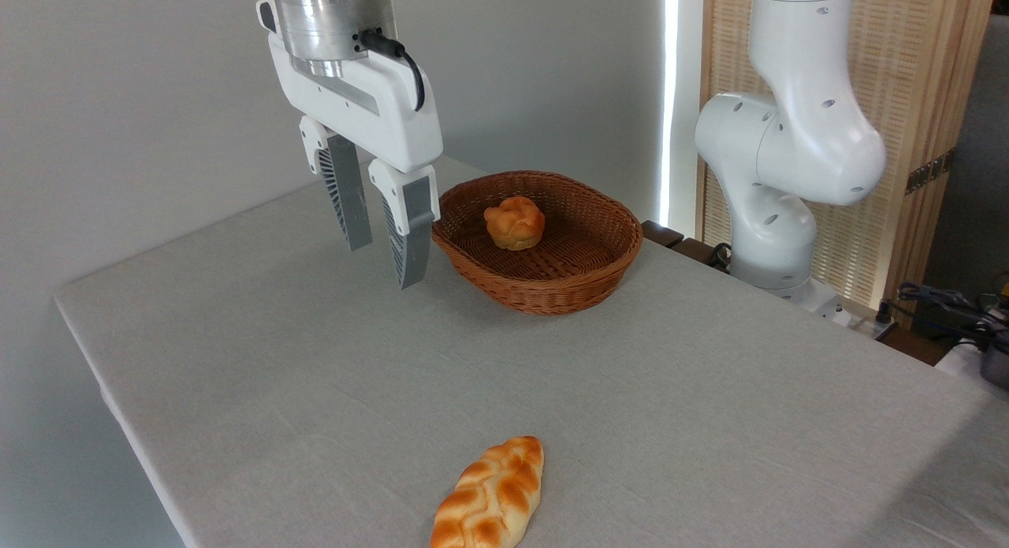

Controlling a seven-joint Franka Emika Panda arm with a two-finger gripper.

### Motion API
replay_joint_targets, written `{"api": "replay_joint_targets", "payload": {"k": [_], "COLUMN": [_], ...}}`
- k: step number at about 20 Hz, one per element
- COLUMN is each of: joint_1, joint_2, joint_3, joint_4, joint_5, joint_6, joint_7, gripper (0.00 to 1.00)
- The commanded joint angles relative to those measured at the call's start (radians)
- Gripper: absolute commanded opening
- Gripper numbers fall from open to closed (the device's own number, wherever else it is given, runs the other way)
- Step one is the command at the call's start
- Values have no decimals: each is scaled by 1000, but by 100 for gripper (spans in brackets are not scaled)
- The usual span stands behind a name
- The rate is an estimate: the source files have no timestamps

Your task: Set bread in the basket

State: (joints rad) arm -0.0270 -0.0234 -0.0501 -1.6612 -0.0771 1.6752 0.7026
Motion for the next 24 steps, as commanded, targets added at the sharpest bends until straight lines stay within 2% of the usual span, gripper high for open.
{"api": "replay_joint_targets", "payload": {"k": [1,4,6,10,24], "joint_1": [19,19,13,10,10], "joint_2": [14,14,14,13,13], "joint_3": [10,18,53,73,59], "joint_4": [29,29,29,31,31], "joint_5": [20,22,22,22,22], "joint_6": [-31,-31,-31,-31,-31], "joint_7": [0,-2,0,5,3], "gripper": [100,100,100,100,100]}}
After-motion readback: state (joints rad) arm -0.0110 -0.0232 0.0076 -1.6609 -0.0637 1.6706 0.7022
